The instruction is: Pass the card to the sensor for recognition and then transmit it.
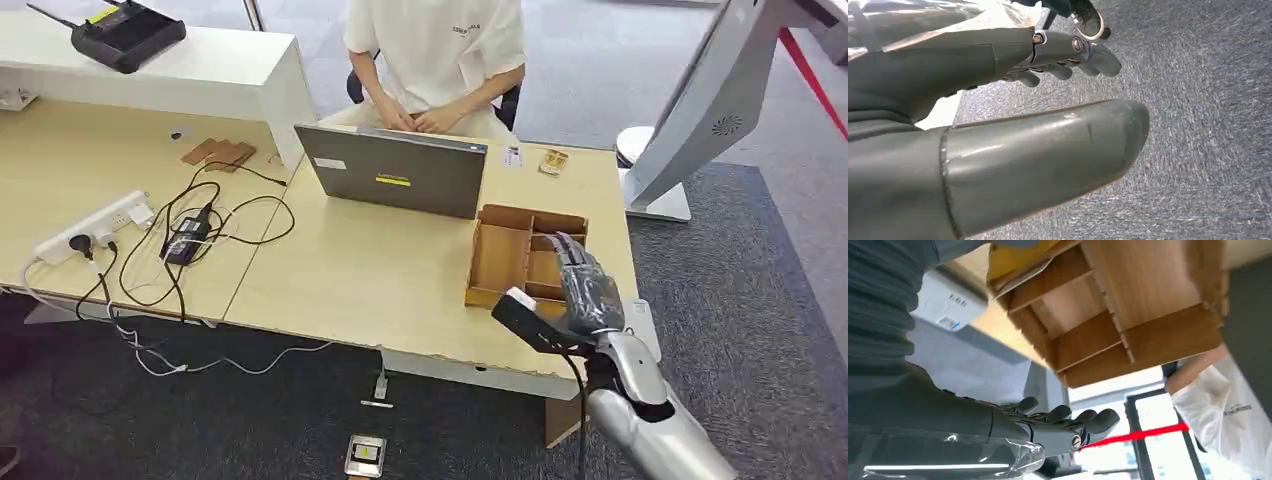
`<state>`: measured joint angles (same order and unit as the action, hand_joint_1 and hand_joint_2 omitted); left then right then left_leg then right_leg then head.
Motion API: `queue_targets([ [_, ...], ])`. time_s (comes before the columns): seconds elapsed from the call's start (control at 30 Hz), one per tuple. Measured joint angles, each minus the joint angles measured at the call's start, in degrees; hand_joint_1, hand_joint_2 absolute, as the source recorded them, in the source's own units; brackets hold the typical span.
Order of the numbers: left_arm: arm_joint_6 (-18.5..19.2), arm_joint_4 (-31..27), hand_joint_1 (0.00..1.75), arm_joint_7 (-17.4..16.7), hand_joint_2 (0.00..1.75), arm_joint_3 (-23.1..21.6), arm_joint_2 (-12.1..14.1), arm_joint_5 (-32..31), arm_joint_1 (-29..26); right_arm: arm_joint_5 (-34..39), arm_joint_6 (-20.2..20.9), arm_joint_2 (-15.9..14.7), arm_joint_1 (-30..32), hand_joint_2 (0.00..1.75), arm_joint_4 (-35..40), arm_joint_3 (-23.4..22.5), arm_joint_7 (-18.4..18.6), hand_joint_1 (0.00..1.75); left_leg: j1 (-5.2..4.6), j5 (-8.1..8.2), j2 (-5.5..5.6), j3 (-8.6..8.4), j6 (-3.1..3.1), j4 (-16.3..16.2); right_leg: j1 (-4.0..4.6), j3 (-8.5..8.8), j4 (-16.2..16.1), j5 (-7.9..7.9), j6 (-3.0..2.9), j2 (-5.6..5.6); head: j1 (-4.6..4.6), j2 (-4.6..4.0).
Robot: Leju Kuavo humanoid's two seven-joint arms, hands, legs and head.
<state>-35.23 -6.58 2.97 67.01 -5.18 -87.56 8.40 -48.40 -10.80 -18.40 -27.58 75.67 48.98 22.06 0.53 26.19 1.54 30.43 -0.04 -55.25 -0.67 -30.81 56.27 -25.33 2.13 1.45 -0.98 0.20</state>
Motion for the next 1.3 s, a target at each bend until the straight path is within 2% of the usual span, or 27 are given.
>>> queue_targets([
  [0.17,-0.02,0.0,0.0,0.09,0.0,0.0,0.0,-0.02,0.02,-8.77,-1.57,-0.26,-0.01,1.75,-2.15,0.02,1.66,0.0,0.0,0.0,0.0,0.0,0.0,0.0,0.0,0.0,0.0,0.0,0.0,0.0,0.02,0.02],
  [0.8,0.0,0.0,0.0,0.28,0.0,0.0,0.13,-0.02,0.04,-7.92,-3.39,-0.22,1.04,1.75,-9.4,-1.29,1.26,0.0,0.0,0.0,0.0,0.0,0.0,0.0,0.0,0.0,0.0,0.0,0.0,0.0,0.02,0.02],
  [1.3,0.0,0.0,0.0,0.44,0.0,-0.02,0.13,-0.02,0.06,-7.97,-6.97,0.24,0.89,1.75,-13.66,-3.15,-0.29,0.0,0.0,0.0,0.01,0.0,0.0,0.0,0.0,0.02,0.01,0.0,0.0,0.0,0.02,0.02],
])
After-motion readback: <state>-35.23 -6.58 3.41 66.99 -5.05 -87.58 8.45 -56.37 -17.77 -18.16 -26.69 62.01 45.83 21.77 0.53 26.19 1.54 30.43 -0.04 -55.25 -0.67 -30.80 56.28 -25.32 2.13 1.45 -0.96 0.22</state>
